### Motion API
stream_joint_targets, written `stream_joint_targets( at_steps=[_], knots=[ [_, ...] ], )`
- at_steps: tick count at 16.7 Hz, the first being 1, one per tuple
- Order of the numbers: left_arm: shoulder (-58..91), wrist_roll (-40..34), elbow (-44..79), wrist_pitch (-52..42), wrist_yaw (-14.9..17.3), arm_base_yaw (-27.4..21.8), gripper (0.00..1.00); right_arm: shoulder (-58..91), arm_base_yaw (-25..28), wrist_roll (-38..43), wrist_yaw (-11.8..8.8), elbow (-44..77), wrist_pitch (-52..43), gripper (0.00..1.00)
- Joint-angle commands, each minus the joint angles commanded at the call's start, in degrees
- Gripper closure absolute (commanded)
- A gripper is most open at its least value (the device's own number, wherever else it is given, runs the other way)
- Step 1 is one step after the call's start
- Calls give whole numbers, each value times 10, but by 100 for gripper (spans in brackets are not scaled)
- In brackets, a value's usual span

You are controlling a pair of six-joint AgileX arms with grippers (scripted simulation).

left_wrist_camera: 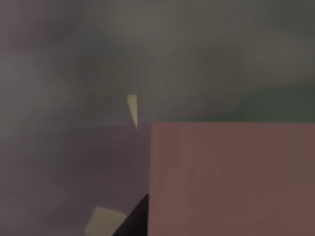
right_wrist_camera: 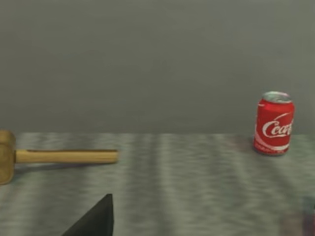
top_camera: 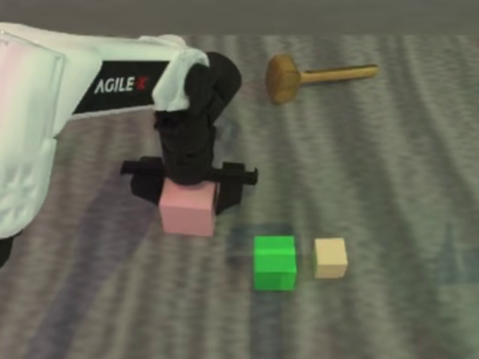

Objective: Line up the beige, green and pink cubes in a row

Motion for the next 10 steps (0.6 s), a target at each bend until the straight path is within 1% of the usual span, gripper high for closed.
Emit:
stream_joint_targets(
  at_steps=[2, 7, 10],
  knots=[
    [-7, -1, 16, -22, 0, 2, 100, 0, 0, 0, 0, 0, 0, 0],
    [-42, -2, 76, -122, 0, 10, 100, 0, 0, 0, 0, 0, 0, 0],
    [-48, -1, 83, -131, 0, 11, 100, 0, 0, 0, 0, 0, 0, 0]
  ],
)
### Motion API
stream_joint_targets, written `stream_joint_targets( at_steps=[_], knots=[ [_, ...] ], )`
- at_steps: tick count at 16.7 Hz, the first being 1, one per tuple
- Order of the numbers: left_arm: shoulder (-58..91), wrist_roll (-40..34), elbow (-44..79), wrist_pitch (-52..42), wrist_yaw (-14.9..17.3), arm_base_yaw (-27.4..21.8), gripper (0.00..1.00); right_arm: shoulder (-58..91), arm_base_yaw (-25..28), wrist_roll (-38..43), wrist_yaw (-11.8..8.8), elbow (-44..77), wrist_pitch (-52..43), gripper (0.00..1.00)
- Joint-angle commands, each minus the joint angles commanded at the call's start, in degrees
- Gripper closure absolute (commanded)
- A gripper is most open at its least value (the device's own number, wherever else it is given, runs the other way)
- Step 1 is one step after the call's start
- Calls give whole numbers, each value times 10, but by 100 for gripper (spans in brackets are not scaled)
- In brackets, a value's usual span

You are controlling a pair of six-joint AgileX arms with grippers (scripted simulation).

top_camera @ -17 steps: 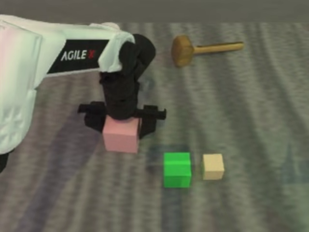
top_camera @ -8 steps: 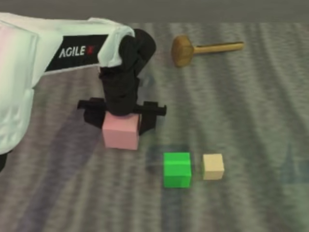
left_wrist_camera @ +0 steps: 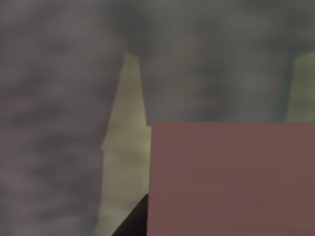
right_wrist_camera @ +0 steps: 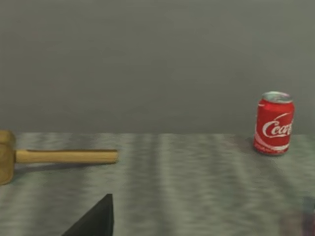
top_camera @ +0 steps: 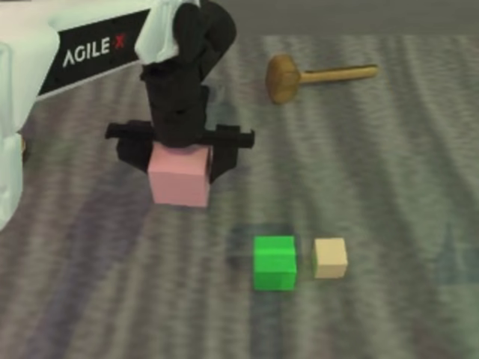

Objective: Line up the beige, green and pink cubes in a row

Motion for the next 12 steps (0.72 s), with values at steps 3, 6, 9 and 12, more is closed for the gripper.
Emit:
stream_joint_targets(
  at_steps=[3, 6, 9, 12],
  knots=[
    [0, 0, -3, 2, 0, -4, 100, 0, 0, 0, 0, 0, 0, 0],
    [-39, -29, -44, 11, -1, -15, 100, 0, 0, 0, 0, 0, 0, 0],
    [-102, -77, -131, 25, -2, -36, 100, 0, 0, 0, 0, 0, 0, 0],
    [-157, -120, -196, 36, -2, -55, 100, 0, 0, 0, 0, 0, 0, 0]
  ],
)
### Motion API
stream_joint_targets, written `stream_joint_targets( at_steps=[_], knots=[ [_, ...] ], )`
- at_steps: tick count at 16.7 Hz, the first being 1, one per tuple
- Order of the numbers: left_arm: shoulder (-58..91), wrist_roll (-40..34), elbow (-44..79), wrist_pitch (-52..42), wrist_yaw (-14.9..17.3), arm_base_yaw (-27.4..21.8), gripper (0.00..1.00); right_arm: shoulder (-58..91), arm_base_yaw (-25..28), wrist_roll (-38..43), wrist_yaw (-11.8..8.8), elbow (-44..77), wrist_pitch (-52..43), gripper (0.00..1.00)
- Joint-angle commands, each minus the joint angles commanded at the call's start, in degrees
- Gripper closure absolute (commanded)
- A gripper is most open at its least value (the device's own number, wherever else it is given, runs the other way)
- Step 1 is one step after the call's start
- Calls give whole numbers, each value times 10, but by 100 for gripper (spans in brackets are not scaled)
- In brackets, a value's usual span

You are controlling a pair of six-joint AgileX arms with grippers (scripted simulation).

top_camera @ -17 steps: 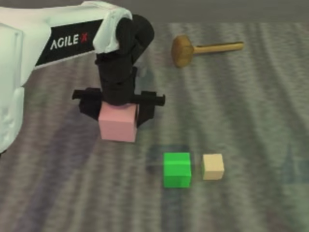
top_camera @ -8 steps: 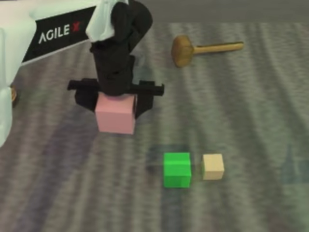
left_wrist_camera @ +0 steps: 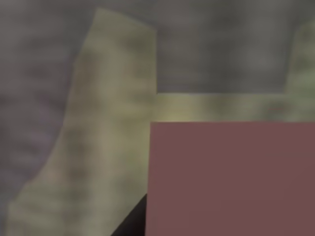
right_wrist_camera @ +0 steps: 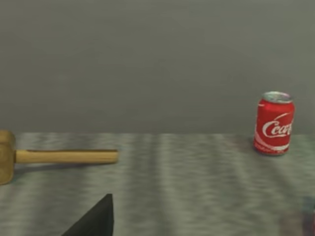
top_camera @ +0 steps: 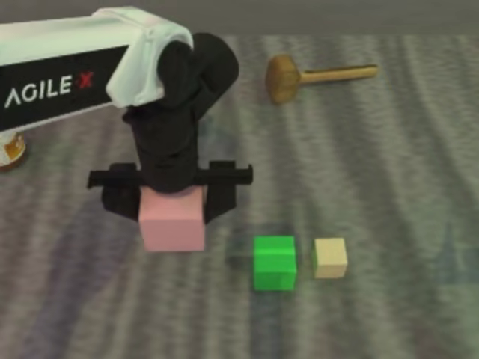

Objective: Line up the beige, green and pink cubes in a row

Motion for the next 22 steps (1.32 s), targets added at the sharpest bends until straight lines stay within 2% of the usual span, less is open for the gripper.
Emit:
stream_joint_targets(
  at_steps=[7, 13, 18, 22],
  knots=[
    [-7, -9, -19, 11, 0, -2, 100, 0, 0, 0, 0, 0, 0, 0],
    [32, -11, -99, 137, 0, -5, 100, 0, 0, 0, 0, 0, 0, 0],
    [39, -11, -110, 152, 0, -6, 100, 0, 0, 0, 0, 0, 0, 0],
    [39, -11, -110, 152, 0, -6, 70, 0, 0, 0, 0, 0, 0, 0]
  ],
)
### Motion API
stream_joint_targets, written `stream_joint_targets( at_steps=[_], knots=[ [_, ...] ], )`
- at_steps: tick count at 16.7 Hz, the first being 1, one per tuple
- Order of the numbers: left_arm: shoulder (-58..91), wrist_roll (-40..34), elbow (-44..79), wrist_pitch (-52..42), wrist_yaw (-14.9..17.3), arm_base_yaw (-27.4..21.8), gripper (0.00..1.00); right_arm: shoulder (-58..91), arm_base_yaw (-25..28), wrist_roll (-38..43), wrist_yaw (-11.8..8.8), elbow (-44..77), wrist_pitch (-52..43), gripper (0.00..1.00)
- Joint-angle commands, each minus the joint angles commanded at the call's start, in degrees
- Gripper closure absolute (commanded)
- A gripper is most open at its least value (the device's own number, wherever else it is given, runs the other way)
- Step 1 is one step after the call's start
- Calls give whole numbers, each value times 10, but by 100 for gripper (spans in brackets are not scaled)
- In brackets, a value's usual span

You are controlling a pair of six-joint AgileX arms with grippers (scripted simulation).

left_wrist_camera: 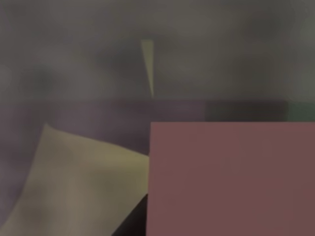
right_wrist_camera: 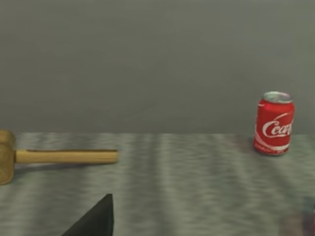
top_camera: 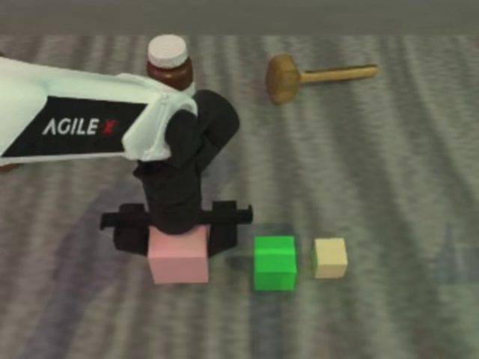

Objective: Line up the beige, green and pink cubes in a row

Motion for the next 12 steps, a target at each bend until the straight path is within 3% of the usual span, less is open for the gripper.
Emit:
stream_joint_targets(
  at_steps=[9, 12],
  knots=[
    [0, 0, 0, 0, 0, 0, 2, 0, 0, 0, 0, 0, 0, 0],
    [0, 0, 0, 0, 0, 0, 0, 0, 0, 0, 0, 0, 0, 0]
  ],
)
